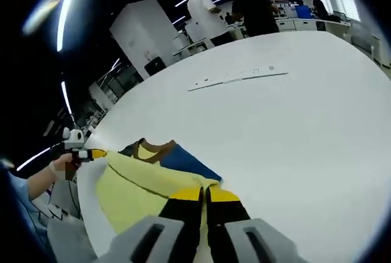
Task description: Fold the garment on the visible template until the final outline fits inside the template.
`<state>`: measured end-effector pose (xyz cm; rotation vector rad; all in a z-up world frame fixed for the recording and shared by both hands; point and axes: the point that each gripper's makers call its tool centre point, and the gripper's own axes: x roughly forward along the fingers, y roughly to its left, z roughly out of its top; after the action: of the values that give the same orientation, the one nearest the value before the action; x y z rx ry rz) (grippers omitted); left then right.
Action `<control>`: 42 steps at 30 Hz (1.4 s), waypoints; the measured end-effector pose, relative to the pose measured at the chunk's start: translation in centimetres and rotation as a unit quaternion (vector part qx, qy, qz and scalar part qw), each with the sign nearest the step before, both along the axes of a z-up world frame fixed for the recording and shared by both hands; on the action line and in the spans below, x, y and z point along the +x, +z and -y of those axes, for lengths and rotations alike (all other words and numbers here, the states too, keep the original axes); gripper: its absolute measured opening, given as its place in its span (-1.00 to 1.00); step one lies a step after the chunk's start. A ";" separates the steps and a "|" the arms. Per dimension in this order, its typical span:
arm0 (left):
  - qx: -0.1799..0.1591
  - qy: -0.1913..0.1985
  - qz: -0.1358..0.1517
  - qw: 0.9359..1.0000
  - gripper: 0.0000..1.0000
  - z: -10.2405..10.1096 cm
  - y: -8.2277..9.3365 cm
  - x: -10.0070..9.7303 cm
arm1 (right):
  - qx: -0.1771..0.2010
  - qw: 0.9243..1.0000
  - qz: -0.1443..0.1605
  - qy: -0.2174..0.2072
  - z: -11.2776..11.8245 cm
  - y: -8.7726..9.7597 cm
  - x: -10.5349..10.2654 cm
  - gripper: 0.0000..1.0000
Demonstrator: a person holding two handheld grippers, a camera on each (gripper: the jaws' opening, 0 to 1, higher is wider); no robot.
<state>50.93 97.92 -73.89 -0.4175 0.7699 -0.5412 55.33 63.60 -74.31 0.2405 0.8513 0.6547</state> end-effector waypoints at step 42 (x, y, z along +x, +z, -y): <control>0.061 -0.148 0.078 0.984 0.98 1.7 0.8 -3.1 | -0.031 0.989 0.082 0.121 -0.5 1.5 -3.8 1.00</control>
<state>47.81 96.22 -73.12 -0.1445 0.7133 -0.7900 51.55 64.13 -72.77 0.0254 0.7462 0.8618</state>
